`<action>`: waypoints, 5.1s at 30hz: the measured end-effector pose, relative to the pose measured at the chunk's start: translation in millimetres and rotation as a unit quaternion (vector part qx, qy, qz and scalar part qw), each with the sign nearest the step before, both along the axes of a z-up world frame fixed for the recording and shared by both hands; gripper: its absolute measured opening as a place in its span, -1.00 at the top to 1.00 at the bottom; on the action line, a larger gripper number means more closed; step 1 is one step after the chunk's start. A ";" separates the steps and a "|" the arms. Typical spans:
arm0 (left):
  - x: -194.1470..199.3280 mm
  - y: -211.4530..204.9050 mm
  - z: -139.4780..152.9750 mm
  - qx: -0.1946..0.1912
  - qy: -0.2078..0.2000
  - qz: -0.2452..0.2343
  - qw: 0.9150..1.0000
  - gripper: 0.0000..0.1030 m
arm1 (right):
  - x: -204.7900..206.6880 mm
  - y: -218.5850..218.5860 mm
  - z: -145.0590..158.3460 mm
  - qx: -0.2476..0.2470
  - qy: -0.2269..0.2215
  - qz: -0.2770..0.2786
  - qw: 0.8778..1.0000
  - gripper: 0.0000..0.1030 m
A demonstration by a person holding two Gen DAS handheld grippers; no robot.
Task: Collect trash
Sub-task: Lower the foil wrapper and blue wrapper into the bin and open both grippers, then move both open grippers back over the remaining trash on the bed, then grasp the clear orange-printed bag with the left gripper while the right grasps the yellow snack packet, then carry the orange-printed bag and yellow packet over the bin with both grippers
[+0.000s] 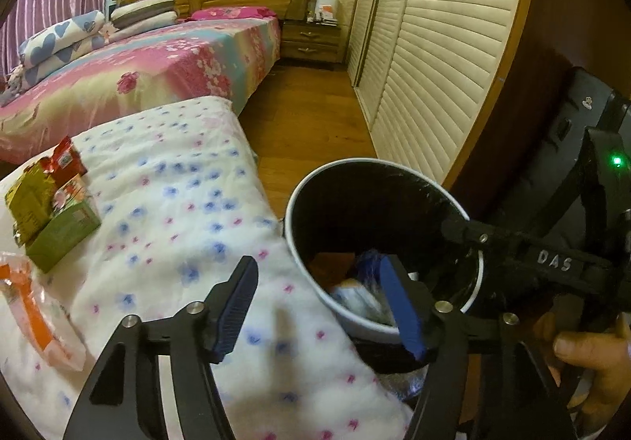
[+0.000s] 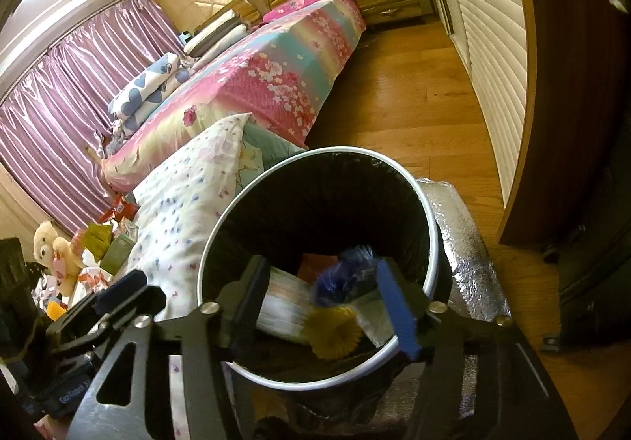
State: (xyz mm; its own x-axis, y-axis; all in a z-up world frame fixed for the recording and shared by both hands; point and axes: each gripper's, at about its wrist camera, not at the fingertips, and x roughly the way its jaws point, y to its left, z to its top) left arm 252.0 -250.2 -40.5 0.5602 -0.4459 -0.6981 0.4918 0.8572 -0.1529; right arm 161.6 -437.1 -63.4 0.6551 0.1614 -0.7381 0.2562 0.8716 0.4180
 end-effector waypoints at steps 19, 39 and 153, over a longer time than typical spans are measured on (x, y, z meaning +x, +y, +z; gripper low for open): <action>-27.8 101.2 -1.2 -0.023 0.023 0.081 0.996 -0.30 | -12.2 62.8 4.6 0.005 -0.022 0.039 0.999 -0.50; -38.0 178.6 2.1 -0.044 0.038 0.178 0.982 -0.40 | -3.7 124.5 7.3 0.016 -0.030 0.087 0.996 -0.51; -3.6 250.9 -1.9 -0.052 0.027 0.187 0.981 0.50 | 113.1 243.6 2.4 -0.010 -0.054 0.188 0.981 0.78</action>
State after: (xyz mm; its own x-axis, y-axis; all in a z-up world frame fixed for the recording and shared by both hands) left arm 248.4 0.7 -42.4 0.6612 -0.2874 -0.6930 0.1355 0.9543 -0.2665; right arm 274.7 -193.5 -61.0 0.6268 0.3924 -0.6732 -0.1302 0.9045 0.4060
